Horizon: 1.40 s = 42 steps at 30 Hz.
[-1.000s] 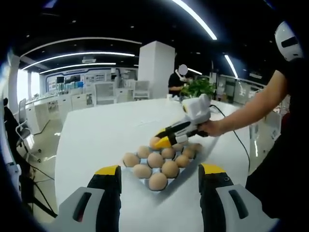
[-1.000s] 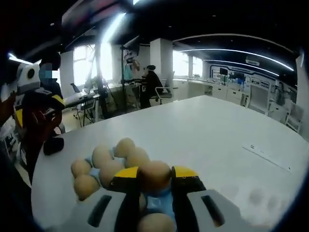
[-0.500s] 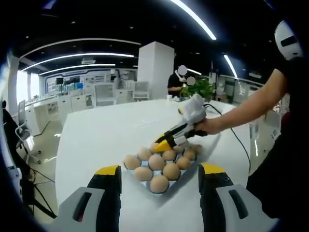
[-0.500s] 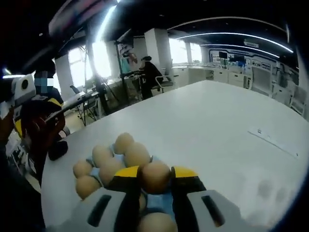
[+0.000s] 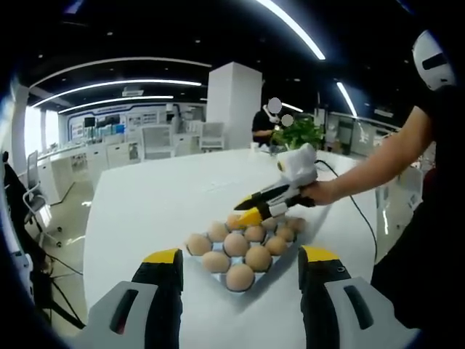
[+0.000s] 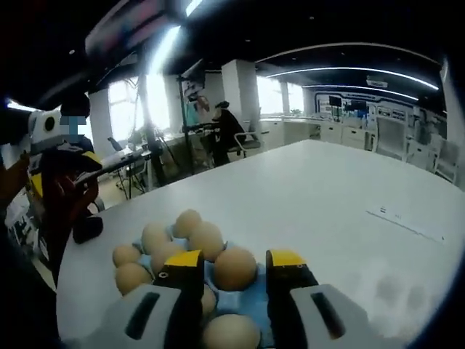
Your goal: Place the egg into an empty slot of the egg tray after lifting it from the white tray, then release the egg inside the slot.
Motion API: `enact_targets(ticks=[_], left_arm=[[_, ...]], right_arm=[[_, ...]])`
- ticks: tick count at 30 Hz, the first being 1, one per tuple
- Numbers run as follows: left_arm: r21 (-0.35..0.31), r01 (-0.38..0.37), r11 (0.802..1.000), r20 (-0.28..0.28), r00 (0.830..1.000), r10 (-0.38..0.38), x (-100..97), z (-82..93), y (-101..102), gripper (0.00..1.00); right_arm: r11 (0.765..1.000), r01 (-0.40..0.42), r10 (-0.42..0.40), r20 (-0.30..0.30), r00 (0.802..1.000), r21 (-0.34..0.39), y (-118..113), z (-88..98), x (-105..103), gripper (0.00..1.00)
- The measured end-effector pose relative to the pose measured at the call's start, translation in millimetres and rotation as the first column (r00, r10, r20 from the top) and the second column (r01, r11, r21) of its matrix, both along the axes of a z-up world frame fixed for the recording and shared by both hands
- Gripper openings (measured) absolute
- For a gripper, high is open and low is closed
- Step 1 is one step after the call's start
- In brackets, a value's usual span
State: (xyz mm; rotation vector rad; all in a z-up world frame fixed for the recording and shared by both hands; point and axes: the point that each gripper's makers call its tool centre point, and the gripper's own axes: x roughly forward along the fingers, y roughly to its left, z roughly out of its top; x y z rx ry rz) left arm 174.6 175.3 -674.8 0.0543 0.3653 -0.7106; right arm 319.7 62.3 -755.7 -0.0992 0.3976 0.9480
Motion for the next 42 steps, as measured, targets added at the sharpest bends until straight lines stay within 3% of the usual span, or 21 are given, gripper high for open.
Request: enact_targets(ticks=[3,4,9,27,36,42], left_arm=[[0.001,0.005,1.000,-0.003,1.000,-0.005,-0.7,-1.2,-1.6,0.64],[-0.001,0.005,1.000,-0.003,1.000,-0.005,-0.8,-1.3,-1.7,0.64],[-0.003,0.004,1.000,-0.002,1.000,-0.004,-0.5,-0.9,-1.9,0.64],[-0.004,0.011,1.000,0.001,1.000,-0.011,-1.6,-0.6,-6.3,0.64],[-0.004,0.013,1.000,0.003,1.000,-0.013,-2.4,0.0,-7.9,0.64],[-0.005,0.018,1.000,0.001,1.000,-0.018,-2.9,-0.6,-9.8,0.64]], right_arm=[[1.000,0.010,-0.010,0.045,0.999,0.013,-8.0,10.0,0.1,0.31],[0.998,0.017,-0.019,0.022,1.000,0.052,-9.4,14.1,-0.1,0.32],[0.997,0.048,-0.050,0.041,0.998,0.058,-28.6,21.3,3.1,0.34],[0.984,0.177,-0.178,0.052,0.983,0.030,-105.0,18.2,8.0,0.33],[0.965,0.262,-0.262,0.049,0.964,0.011,-147.6,12.2,8.7,0.33],[0.941,0.337,-0.337,0.052,0.940,0.014,-181.1,14.7,9.0,0.33]])
